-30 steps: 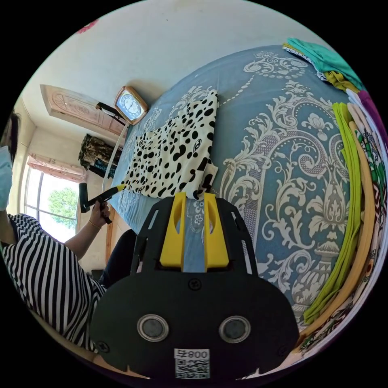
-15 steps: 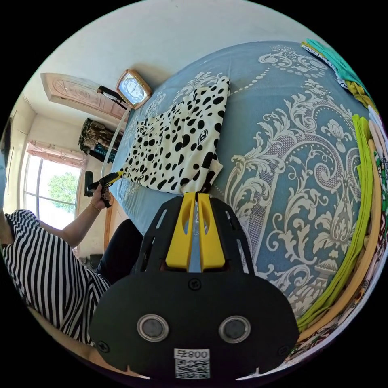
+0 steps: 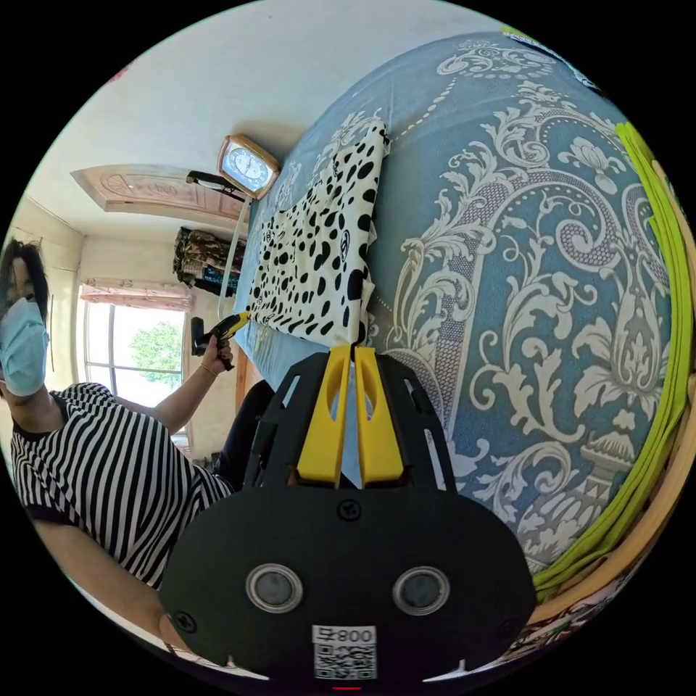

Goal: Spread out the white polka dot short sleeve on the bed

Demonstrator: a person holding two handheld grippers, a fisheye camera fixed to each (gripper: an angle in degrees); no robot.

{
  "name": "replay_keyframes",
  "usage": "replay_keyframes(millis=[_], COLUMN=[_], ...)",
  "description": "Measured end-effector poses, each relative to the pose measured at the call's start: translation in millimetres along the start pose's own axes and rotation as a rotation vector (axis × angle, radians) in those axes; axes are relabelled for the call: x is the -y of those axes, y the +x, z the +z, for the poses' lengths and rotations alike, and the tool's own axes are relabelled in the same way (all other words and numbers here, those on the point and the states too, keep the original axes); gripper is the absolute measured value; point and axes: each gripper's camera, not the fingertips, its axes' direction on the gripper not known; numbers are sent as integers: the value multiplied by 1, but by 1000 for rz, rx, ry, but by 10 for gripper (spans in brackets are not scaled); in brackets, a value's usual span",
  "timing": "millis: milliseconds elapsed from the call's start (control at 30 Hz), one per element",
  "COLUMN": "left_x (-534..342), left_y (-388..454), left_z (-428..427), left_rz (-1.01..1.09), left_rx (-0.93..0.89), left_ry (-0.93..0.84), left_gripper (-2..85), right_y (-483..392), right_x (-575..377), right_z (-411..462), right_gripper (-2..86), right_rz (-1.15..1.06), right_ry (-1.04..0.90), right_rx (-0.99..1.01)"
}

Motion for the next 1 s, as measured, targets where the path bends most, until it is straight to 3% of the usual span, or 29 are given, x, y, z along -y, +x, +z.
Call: replay_keyframes(millis=[100,200,433,567,667,800,867,1000], left_x=[-19,-35,-82,-121,-152,-181,-192,-187], left_y=[14,59,209,279,314,336,343,337], left_z=[-4,11,141,197,229,260,273,272], left_rz=[35,197,732,1016,1212,1342,1340,1211], left_rx=[53,34,-182,-184,-72,79,184,112], left_ry=[74,90,-188,-243,-249,-211,-155,-122], left_gripper=[67,72,86,104,113,91,37,22], right_y=[0,-2,1,6,4,-4,-12,-20], right_x=[1,3,2,17,26,38,46,65], right_z=[-14,-22,-35,-30,-32,-43,-43,-51], right_gripper=[15,28,58,23,15,13,16,34], right_rz=[5,15,99,123,108,74,46,16], right_ry=[33,56,119,106,105,145,128,141], right_rx=[36,5,-34,26,57,190,188,75])
